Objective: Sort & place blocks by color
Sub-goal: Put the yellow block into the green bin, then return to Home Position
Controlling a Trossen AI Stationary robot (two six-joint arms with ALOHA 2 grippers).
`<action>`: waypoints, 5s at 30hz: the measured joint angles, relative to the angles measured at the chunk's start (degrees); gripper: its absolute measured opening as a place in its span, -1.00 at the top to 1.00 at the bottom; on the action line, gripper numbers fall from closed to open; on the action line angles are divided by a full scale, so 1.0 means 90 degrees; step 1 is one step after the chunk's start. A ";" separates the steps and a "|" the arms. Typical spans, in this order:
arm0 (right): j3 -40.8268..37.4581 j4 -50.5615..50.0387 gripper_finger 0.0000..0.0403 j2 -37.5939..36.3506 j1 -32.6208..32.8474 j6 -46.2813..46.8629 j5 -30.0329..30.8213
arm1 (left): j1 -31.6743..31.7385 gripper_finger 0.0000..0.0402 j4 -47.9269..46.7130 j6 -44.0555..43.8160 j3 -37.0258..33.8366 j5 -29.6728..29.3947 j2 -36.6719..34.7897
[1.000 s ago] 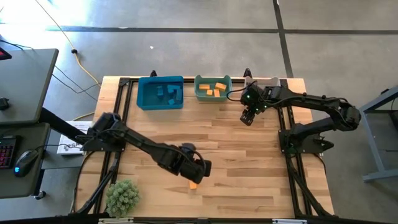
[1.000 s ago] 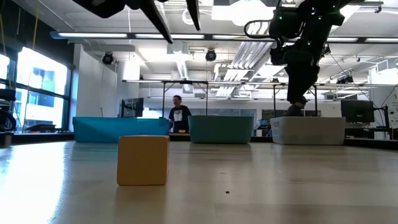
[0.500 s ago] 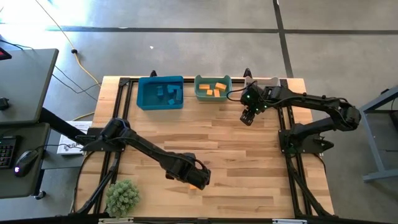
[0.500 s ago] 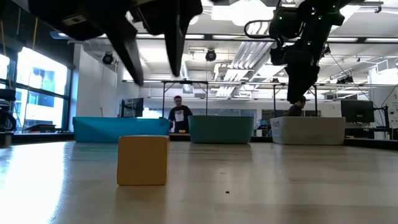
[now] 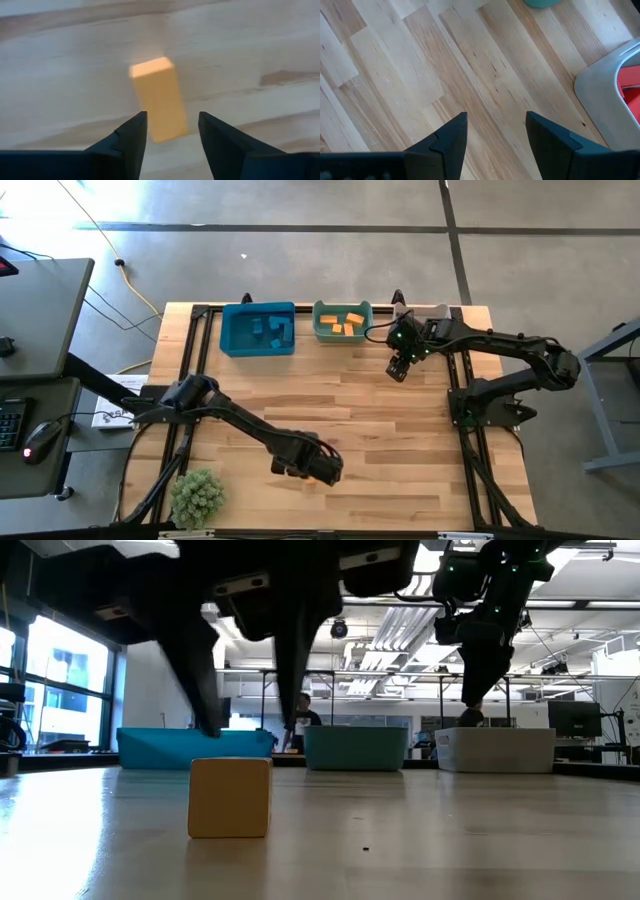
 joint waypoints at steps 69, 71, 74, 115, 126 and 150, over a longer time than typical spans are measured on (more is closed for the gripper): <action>-0.0002 0.0064 0.06 0.0000 0.0002 0.1815 0.0372 | 0.2205 0.47 -0.0002 0.7310 0.0400 -0.0066 0.0336; -0.0002 0.0063 0.06 0.0002 0.0002 0.1987 0.0523 | 0.2416 0.47 0.0006 0.7660 0.0400 -0.0214 0.0226; -0.0002 0.0063 0.06 0.0002 0.0002 0.2209 0.0610 | 0.2763 0.47 0.0014 0.8169 0.0400 -0.0356 0.0046; -0.0002 0.3670 0.06 0.0002 -0.1000 0.0436 0.0842 | 0.6687 0.28 0.2576 0.9721 0.0400 0.0428 -0.0497; -0.0002 0.4029 0.06 0.0002 -0.1706 0.0187 0.0792 | 0.6844 -0.08 0.2585 0.9708 0.0400 0.0611 -0.0497; -0.0002 0.4488 0.06 0.0002 -0.0806 0.0845 0.0189 | 0.5268 -0.07 0.3080 1.0780 -0.1964 0.0813 -0.4042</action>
